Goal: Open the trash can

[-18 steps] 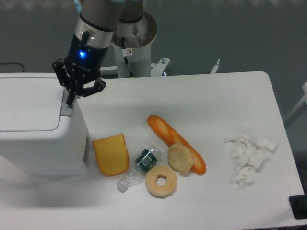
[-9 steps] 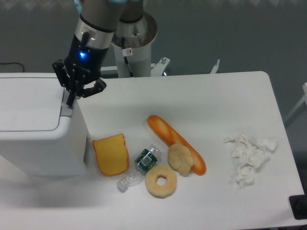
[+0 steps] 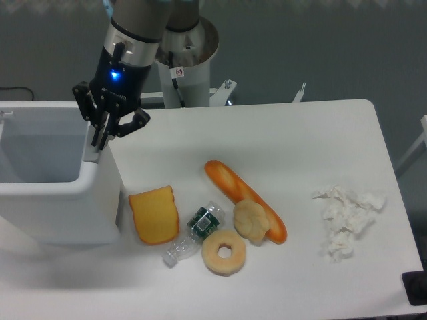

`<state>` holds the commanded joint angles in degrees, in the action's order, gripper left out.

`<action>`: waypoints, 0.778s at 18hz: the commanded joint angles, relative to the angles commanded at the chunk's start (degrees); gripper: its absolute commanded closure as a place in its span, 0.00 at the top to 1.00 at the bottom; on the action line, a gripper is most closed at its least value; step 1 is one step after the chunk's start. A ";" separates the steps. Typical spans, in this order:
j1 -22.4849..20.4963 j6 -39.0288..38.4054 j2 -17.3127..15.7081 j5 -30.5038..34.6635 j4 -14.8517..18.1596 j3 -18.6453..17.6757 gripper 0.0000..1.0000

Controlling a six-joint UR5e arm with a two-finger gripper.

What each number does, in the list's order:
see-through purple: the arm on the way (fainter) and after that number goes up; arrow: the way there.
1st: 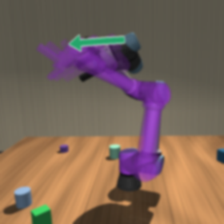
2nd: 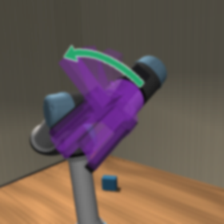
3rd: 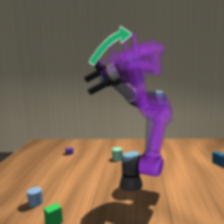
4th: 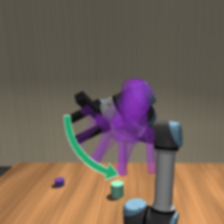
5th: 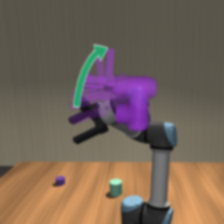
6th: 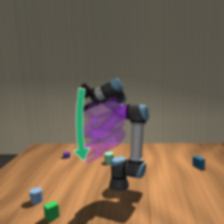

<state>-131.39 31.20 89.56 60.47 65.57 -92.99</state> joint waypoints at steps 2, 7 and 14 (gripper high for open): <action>-1.58 0.18 0.09 0.18 -0.70 0.18 1.00; -8.43 2.97 5.61 4.72 -2.11 0.44 1.00; -19.41 26.78 13.97 15.02 -3.16 0.71 1.00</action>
<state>-150.81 57.98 103.53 75.49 62.41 -92.29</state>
